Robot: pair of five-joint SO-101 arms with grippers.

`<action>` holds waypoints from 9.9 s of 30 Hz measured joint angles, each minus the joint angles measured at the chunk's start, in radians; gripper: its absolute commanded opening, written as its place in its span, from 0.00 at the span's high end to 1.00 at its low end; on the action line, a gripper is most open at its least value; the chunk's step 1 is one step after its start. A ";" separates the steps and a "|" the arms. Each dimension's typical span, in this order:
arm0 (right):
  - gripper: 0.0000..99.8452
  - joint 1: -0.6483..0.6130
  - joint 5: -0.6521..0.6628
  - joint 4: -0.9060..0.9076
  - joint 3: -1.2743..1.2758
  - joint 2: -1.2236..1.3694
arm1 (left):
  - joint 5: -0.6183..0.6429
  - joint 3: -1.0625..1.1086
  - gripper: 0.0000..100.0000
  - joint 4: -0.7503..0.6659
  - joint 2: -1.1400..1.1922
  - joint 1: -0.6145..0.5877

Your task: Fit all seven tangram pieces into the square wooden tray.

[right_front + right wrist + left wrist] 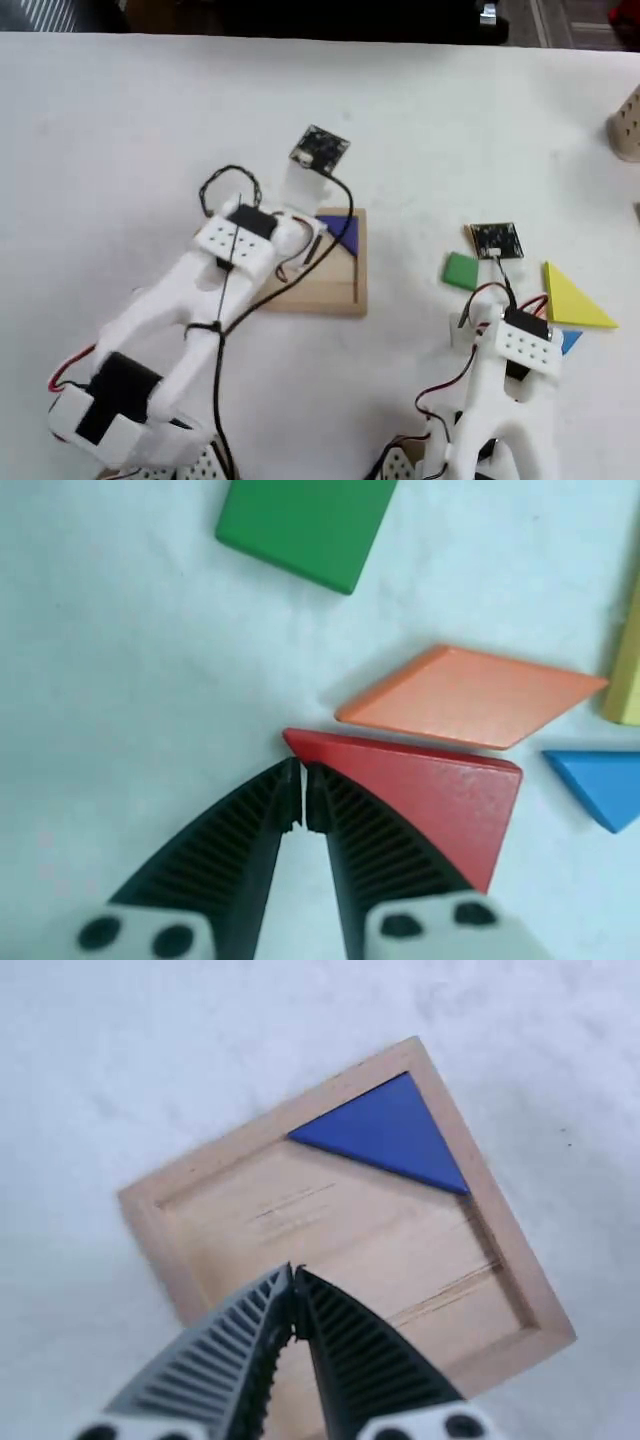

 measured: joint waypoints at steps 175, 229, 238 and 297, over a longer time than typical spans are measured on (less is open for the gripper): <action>0.85 -0.842 -0.698 0.535 -1.300 1.014 | -0.038 0.143 0.81 -0.255 -0.002 -0.497; 0.98 -0.354 -0.598 0.339 -1.031 0.907 | 0.138 0.394 0.98 -0.341 -0.072 0.167; 0.98 -0.351 -0.598 0.338 -1.026 0.907 | 0.137 0.393 0.98 -0.285 -0.064 0.005; 0.98 -0.351 -0.559 0.321 -1.005 0.907 | 0.135 0.339 0.98 -0.505 -0.020 -0.058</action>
